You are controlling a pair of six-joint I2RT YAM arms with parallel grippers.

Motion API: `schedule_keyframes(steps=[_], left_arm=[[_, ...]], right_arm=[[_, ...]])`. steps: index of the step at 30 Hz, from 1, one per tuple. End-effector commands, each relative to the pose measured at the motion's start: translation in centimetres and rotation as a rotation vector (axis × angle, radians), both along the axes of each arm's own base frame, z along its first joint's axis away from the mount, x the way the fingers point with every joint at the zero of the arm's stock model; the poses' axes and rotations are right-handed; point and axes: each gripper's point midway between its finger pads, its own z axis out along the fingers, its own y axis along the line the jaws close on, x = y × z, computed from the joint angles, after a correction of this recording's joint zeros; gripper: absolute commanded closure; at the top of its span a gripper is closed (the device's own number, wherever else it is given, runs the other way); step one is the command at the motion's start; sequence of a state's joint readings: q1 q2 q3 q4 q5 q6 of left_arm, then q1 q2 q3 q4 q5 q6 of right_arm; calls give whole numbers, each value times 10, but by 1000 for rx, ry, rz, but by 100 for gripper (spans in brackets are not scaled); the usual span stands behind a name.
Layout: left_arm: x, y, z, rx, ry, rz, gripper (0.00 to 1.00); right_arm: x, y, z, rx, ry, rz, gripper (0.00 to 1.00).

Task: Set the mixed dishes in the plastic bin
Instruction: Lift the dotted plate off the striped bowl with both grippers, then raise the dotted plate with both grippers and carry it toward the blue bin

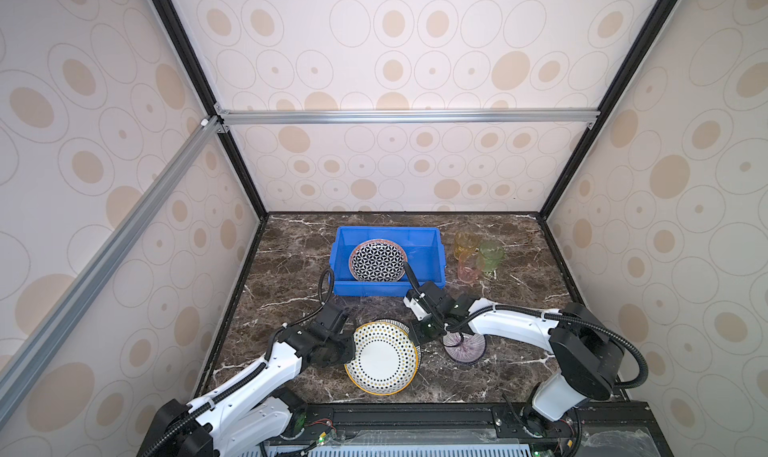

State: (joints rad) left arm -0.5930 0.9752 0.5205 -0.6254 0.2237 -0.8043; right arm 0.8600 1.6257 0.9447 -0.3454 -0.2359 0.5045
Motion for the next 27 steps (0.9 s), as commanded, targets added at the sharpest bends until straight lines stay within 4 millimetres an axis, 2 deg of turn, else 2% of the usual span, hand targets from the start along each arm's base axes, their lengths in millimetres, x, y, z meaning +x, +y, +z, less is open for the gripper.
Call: schedule_keyframes(steps=[1, 7, 13, 23, 27], left_arm=[[11, -16, 17, -54, -51, -38, 91], [12, -9, 21, -18, -61, -33, 97], [11, -2, 26, 14, -71, -23, 100], [17, 0, 41, 21, -117, -13, 100], [18, -1, 47, 14, -132, -28, 100]], right_arm=[[-24, -11, -21, -72, 90, 24, 99], [-21, -6, -14, -58, 75, 31, 100], [-16, 1, 1, -24, 41, 49, 99], [-1, 10, 50, 41, -73, 63, 93], [3, 11, 64, 60, -114, 59, 92]])
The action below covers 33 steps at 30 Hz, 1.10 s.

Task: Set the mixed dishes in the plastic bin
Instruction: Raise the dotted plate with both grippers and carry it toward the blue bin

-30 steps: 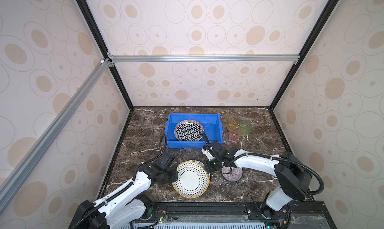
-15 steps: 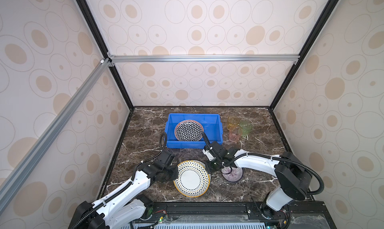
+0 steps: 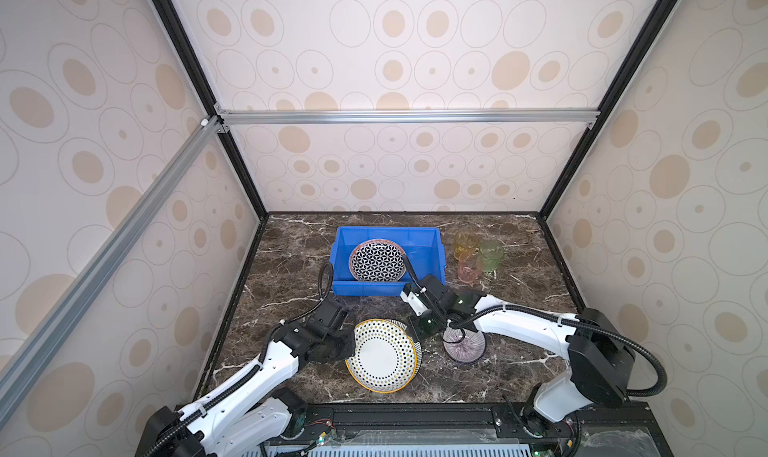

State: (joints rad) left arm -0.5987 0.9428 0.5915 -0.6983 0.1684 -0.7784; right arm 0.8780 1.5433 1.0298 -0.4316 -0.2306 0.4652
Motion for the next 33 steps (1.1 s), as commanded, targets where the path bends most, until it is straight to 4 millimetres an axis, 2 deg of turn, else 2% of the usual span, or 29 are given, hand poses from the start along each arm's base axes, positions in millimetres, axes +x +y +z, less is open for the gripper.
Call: schedule_keyframes(steps=[1, 8, 18, 33], left_arm=[[9, -7, 26, -26, -69, -34, 100], [14, -5, 43, -25, -117, -33, 100], [24, -5, 75, -81, -242, 5, 100], [39, -8, 115, -89, -317, 16, 100]], right_arm=[[2, 0, 18, 10, -47, 7, 92], [6, -6, 37, 13, -104, 1, 92], [18, -13, 82, 47, -234, -23, 92], [33, -41, 134, 67, -436, -115, 91]])
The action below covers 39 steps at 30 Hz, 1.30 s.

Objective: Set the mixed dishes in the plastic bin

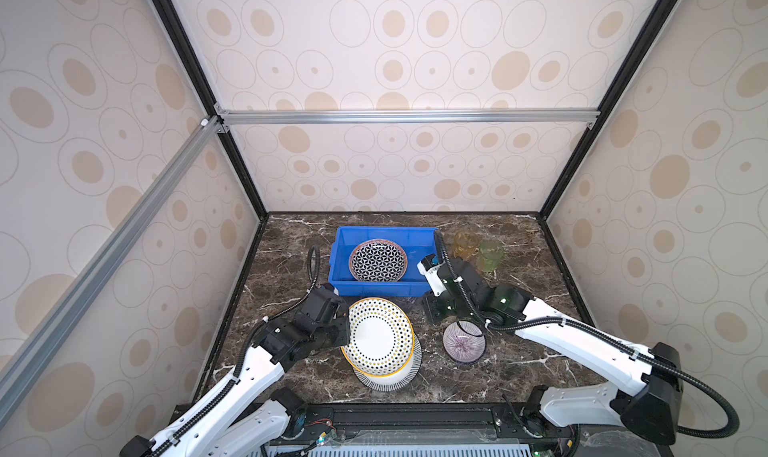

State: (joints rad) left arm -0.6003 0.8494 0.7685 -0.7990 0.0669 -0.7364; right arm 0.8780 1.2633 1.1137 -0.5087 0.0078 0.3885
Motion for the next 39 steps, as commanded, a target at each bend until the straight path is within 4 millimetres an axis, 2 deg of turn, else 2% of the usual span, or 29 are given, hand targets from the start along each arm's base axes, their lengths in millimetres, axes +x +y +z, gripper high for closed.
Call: schedule_keyframes(steps=[1, 11, 16, 23, 29, 39], left_arm=[[17, -13, 45, -82, -121, -2, 100], [37, -27, 79, -105, -203, -35, 100], [54, -36, 100, -127, -266, -35, 100], [77, -46, 120, -105, -305, -38, 100], [96, -53, 132, -108, -341, -45, 100], [132, -51, 138, -140, -341, -43, 100]], right_arm=[[9, -12, 19, -4, -75, -34, 90], [31, -34, 27, 49, -58, -107, 85], [39, -42, 31, 80, -52, -122, 83], [52, -52, 35, 102, -36, -136, 83], [61, -64, 41, 131, -27, -156, 82], [76, -77, 41, 163, -14, -201, 81]])
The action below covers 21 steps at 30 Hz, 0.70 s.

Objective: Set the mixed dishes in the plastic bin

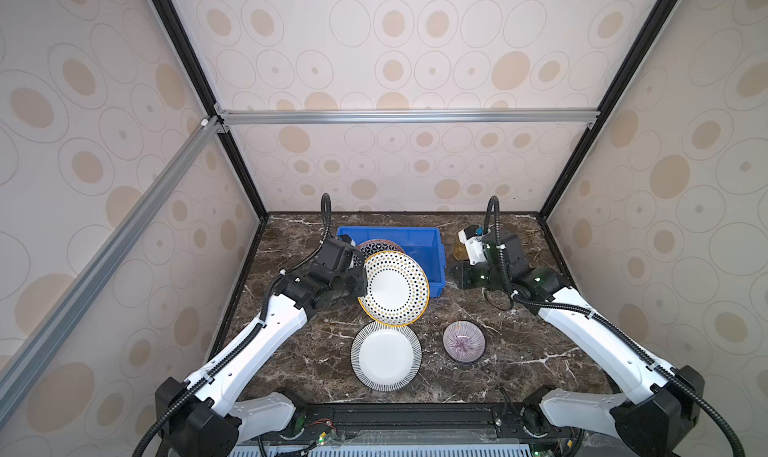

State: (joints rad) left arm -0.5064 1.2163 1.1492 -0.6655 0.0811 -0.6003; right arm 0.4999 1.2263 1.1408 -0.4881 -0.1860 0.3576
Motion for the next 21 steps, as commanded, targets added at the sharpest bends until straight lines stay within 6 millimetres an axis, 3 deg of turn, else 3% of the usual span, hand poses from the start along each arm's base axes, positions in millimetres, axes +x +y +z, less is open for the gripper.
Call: schedule_keyframes(steps=[1, 21], left_arm=[[30, -13, 63, -134, -177, -30, 100], [105, 2, 60, -161, -168, -33, 100]], right_arm=[[5, 1, 11, 28, -14, 7, 80], [28, -4, 16, 35, 12, -22, 78]])
